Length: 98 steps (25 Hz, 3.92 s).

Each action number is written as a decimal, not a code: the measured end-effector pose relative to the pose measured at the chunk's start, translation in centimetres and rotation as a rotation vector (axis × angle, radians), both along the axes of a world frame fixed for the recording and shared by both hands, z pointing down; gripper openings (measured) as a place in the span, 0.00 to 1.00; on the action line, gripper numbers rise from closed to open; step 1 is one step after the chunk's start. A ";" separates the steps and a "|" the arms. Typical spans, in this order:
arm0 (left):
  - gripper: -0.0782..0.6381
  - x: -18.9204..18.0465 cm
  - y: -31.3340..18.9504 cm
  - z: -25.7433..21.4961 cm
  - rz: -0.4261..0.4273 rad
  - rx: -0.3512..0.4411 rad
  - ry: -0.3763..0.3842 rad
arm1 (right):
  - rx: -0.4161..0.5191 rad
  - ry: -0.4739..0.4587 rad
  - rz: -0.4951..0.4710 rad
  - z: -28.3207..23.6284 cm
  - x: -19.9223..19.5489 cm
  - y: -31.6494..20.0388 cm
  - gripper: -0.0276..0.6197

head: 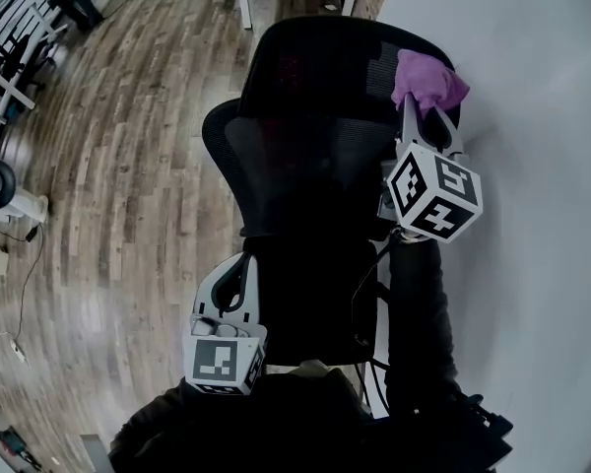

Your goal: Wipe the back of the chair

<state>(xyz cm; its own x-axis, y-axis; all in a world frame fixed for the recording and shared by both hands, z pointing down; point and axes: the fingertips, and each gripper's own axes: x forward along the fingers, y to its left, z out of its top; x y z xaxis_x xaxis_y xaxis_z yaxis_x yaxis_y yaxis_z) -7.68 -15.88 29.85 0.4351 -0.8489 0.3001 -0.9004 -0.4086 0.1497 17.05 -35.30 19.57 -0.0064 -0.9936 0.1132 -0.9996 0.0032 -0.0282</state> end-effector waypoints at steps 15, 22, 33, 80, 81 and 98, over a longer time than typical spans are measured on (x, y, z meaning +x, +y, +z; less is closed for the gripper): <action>0.11 -6.1 0.3 0.8 -0.124 -0.002 -0.011 | 0.005 -0.023 -0.174 1.1 -10.2 -2.5 0.17; 0.12 -10.0 1.6 -0.5 -0.215 0.013 -0.007 | 0.006 -0.031 -0.273 0.3 -16.5 -2.8 0.17; 0.11 -14.6 4.5 -1.1 -0.304 0.053 -0.026 | 0.046 -0.054 -0.420 -1.1 -24.8 -0.7 0.17; 0.12 -2.0 1.6 1.7 -0.099 0.003 -0.106 | -0.056 -0.090 -0.283 8.2 -9.7 0.0 0.17; 0.12 -1.5 1.4 1.8 -0.087 0.001 -0.107 | -0.057 -0.089 -0.269 8.4 -8.9 0.0 0.17; 0.11 7.8 2.0 2.8 0.105 -0.009 -0.115 | -0.035 -0.088 -0.055 8.9 5.5 4.3 0.17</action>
